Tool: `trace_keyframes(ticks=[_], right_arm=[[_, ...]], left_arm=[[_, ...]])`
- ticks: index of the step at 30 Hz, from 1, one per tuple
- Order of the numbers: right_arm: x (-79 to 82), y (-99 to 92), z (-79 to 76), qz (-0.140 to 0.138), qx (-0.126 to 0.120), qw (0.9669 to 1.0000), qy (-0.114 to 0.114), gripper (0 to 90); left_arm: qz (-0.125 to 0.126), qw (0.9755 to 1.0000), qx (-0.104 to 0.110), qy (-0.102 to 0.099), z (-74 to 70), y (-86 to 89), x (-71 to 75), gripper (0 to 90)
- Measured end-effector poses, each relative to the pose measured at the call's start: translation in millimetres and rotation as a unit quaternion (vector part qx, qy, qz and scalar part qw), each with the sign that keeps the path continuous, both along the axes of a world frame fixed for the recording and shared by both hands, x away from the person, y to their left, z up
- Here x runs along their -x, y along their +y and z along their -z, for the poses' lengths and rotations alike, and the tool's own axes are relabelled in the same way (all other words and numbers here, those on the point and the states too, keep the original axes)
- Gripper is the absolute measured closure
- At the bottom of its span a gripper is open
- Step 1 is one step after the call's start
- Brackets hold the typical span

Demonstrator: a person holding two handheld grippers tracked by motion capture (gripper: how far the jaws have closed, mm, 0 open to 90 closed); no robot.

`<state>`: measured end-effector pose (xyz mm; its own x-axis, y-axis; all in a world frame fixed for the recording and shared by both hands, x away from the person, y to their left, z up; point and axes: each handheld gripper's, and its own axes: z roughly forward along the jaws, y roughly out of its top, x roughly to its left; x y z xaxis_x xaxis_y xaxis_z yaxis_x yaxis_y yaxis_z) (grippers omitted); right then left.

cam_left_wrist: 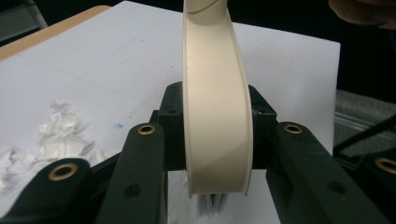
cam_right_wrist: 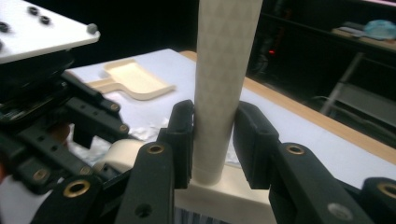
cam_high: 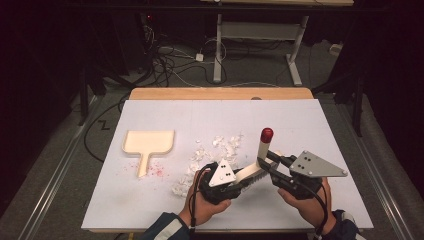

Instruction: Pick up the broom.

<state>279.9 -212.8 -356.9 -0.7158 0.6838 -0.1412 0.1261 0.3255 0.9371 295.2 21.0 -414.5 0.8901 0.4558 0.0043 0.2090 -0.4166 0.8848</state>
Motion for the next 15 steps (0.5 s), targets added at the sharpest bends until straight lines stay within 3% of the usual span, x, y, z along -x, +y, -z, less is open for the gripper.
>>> trace_keyframes(ticks=[2, 3, 6, 7, 8, 9, 12, 13, 14, 15], right_arm=[[0.1, -2.2, -0.3, -0.012, -0.005, 0.9999, -0.002, 66.3], [-0.1, -4.8, -1.7, -0.030, 0.008, 0.9994, -0.013, 59.7], [-1.1, -11.4, -3.4, -0.082, 0.017, 0.9964, -0.016, 55.5], [-2.4, -13.1, -3.7, -0.105, 0.033, 0.9938, -0.014, 53.4], [-4.2, -14.5, -3.1, -0.128, 0.048, 0.9906, -0.015, 50.6], [-6.5, -15.6, -2.1, -0.154, 0.068, 0.9858, -0.003, 48.4], [-12.7, -16.9, 6.6, -0.203, 0.102, 0.9735, 0.024, 42.3], [-14.6, -16.4, 10.0, -0.206, 0.110, 0.9719, 0.027, 41.5], [-16.1, -16.0, 12.6, -0.211, 0.112, 0.9703, 0.034, 40.9], [-18.2, -14.7, 15.9, -0.230, 0.117, 0.9651, 0.048, 41.3]], left_arm=[[0.007, 0.9999, -0.009, -0.005, -4.0, 6.1, 0.2, 65.3], [0.007, 0.9998, -0.018, -0.007, -7.1, 12.6, -0.2, 65.3], [0.019, 0.9994, -0.029, -0.006, -9.2, 19.5, -0.5, 65.3], [0.038, 0.9979, -0.051, -0.006, -10.5, 23.9, 0.1, 65.3], [0.038, 0.9979, -0.051, -0.006, -10.5, 23.9, 0.1, 65.3], [0.065, 0.9948, -0.077, -0.013, -10.9, 26.9, 2.1, 65.3], [0.090, 0.9920, -0.087, -0.017, -11.0, 27.8, 5.1, 65.3], [0.116, 0.9884, -0.096, -0.021, -11.5, 26.7, 7.8, 65.2], [0.125, 0.9869, -0.099, -0.022, -11.8, 25.5, 9.3, 65.2], [0.134, 0.9857, -0.099, -0.021, -12.0, 24.2, 10.6, 65.2]])
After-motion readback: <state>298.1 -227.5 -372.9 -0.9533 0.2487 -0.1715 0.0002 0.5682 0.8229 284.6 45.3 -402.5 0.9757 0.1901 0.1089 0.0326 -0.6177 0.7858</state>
